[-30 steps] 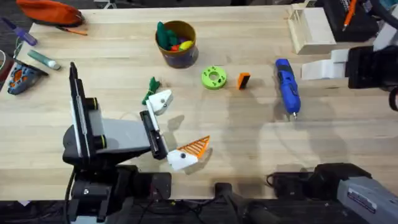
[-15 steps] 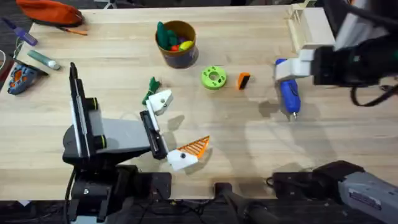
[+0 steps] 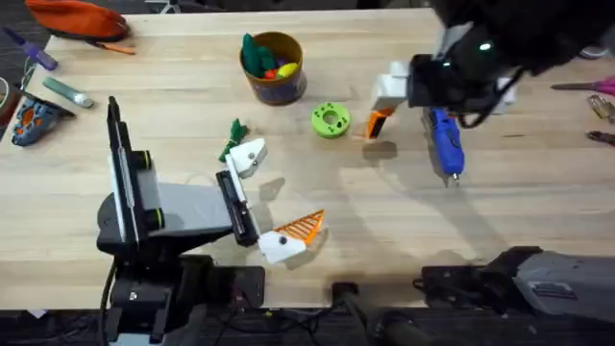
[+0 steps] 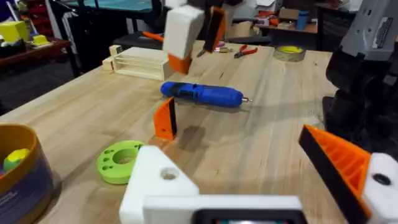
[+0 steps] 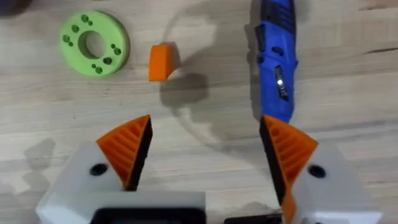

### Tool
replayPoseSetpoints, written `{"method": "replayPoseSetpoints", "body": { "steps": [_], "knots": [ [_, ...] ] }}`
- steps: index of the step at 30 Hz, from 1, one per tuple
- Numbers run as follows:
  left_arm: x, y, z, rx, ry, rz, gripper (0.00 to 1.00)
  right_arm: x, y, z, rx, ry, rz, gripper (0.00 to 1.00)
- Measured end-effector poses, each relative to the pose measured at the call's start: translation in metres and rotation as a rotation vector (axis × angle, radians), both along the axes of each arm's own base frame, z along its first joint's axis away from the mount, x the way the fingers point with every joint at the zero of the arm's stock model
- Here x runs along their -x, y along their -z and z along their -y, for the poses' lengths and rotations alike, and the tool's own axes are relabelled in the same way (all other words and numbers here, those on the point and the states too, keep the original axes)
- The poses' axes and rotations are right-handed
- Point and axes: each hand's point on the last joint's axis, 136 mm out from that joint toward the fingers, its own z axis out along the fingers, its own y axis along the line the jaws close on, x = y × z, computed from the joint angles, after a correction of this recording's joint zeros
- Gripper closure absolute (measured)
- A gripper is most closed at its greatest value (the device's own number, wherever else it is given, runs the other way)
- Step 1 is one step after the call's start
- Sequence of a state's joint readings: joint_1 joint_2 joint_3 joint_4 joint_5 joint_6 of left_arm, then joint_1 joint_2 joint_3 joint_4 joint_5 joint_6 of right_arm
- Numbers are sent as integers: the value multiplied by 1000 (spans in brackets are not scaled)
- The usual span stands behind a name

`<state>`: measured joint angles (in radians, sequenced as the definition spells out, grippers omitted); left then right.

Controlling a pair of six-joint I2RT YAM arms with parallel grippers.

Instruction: Pick up the gripper from the table and insert it into the empty holder that is missing its gripper. Then pick up a screw, insert it into the mounting hole, and use the screwdriver to tighten it. Finally, clean up the table by picking up the vegetable and placing it into the bucket.

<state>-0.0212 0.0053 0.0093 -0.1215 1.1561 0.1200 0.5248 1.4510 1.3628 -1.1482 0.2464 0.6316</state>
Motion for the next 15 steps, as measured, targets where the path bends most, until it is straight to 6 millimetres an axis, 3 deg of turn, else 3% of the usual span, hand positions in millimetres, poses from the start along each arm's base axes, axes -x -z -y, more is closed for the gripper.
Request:
{"method": "replayPoseSetpoints", "body": {
  "steps": [4,9,15],
  "knots": [
    [0,0,0,0,0,0,15,-9,4,-24,-32,-18,36,8],
    [0,0,0,0,0,0,15,-6,8,-25,-24,-36,27,9],
    [0,0,0,0,0,0,14,-10,27,-24,13,-103,-42,10]
  ]
}}
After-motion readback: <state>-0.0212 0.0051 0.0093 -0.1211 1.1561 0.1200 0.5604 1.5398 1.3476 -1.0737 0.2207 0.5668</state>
